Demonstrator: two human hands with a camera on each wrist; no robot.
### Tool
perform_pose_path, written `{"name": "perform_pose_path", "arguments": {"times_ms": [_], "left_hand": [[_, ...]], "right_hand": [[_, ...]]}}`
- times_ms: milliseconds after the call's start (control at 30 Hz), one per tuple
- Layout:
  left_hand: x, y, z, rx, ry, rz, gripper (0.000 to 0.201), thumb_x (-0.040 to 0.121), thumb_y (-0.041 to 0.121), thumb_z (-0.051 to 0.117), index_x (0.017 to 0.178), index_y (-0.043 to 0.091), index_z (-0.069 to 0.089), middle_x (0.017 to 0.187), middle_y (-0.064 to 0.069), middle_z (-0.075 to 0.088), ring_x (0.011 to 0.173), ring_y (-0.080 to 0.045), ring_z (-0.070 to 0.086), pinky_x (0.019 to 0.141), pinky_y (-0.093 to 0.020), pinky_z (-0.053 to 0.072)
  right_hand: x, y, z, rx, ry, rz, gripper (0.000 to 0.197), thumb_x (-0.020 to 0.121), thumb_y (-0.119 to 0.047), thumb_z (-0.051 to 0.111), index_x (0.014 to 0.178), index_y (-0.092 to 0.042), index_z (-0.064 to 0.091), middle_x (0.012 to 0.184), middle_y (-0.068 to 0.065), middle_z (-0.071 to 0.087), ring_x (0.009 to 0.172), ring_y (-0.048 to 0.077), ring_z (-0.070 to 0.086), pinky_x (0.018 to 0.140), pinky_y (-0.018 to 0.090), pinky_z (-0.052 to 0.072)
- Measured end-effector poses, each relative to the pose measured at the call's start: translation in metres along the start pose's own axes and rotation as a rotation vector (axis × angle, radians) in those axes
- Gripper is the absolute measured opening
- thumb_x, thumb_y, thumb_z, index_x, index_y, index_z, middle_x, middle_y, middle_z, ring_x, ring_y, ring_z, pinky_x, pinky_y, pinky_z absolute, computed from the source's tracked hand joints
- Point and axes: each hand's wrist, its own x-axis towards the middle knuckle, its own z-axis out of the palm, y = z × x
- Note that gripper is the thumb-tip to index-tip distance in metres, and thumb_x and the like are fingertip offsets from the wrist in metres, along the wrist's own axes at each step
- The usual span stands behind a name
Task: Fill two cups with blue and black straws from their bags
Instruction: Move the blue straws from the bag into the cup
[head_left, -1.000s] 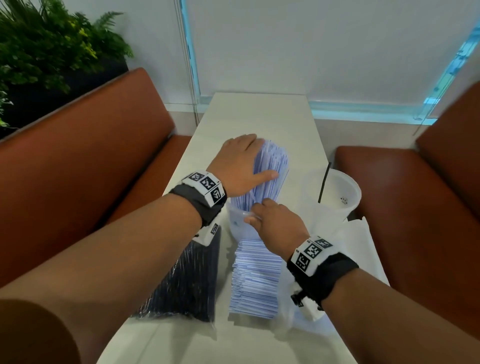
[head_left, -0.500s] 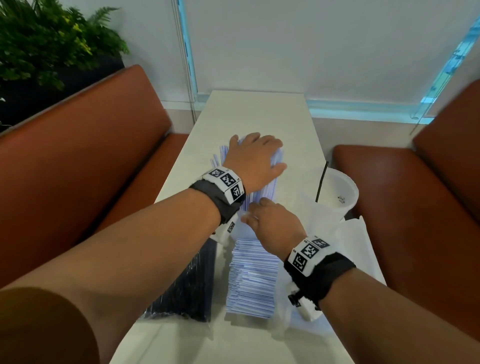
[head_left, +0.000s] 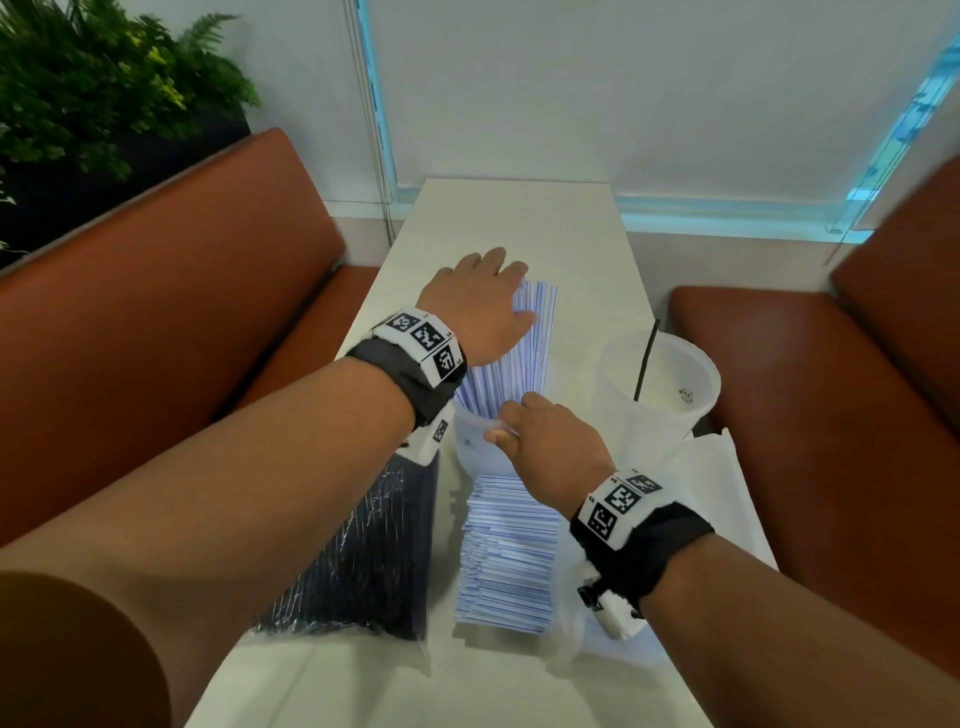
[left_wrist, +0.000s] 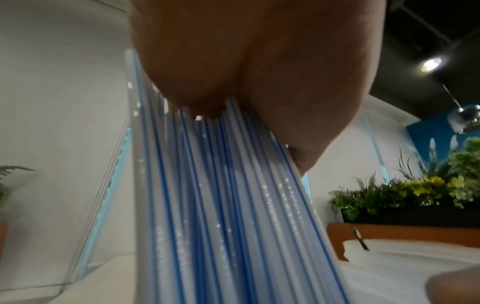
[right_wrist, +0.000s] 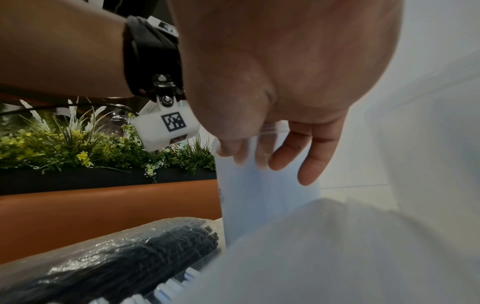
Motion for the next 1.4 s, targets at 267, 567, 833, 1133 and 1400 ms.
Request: {"name": "perform_pose_path", "arguments": {"times_ms": [267, 567, 833, 1133, 1400], "left_hand": [[-0.004, 0.005, -0.023, 0.017, -0.072, -0.038, 0.092, 0.080, 0.081, 0.051, 0.154, 0.032, 0.024, 0.155, -0.001, 0.037, 0.137, -0.029, 0.041, 0.105, -0.047, 0.039], [-0.085, 0.031, -0.044, -0.300, 0.495, 0.143, 0.046, 0.089, 0.050, 0.060, 0.120, 0.017, 0.063, 0.118, -0.006, 0.056, 0.110, -0.027, 0.053, 0.093, -0.043, 0.047], [-0.140, 0.063, 0.040, -0.189, -0.364, 0.189, 0.044, 0.099, 0.053, 0.050, 0.130, 0.023, 0.060, 0.123, 0.000, 0.061, 0.110, -0.022, 0.058, 0.087, -0.037, 0.049], [-0.140, 0.083, 0.095, -0.186, -0.534, 0.198, 0.048, 0.096, 0.040, 0.056, 0.135, 0.012, 0.051, 0.128, -0.008, 0.056, 0.117, -0.030, 0.054, 0.094, -0.044, 0.050], [-0.134, 0.093, 0.103, -0.120, -0.474, 0.217, 0.040, 0.099, 0.030, 0.055, 0.135, 0.012, 0.051, 0.123, -0.009, 0.058, 0.111, -0.031, 0.059, 0.085, -0.040, 0.048]], "right_hand": [[-0.013, -0.005, -0.010, -0.007, 0.087, -0.056, 0.029, 0.106, -0.044, 0.038, 0.127, -0.028, 0.050, 0.119, -0.005, 0.048, 0.093, 0.023, 0.060, 0.064, 0.035, 0.048], [-0.053, 0.022, -0.002, -0.209, -0.093, 0.457, 0.057, 0.086, -0.081, 0.031, 0.095, -0.025, 0.034, 0.071, -0.009, 0.047, 0.058, 0.017, 0.044, 0.049, 0.030, 0.025], [-0.055, 0.025, 0.013, -0.145, -0.134, 0.434, 0.024, 0.090, -0.033, 0.052, 0.070, -0.024, 0.041, 0.075, -0.008, 0.054, 0.070, 0.020, 0.053, 0.057, 0.027, 0.034], [-0.061, 0.025, 0.006, -0.175, -0.101, 0.385, 0.024, 0.090, -0.020, 0.049, 0.069, -0.024, 0.037, 0.069, -0.009, 0.044, 0.056, 0.011, 0.041, 0.047, 0.025, 0.023], [-0.066, 0.023, 0.006, -0.138, -0.115, 0.366, 0.016, 0.094, -0.021, 0.048, 0.079, -0.025, 0.042, 0.077, -0.008, 0.046, 0.073, 0.019, 0.050, 0.060, 0.028, 0.034]]}}
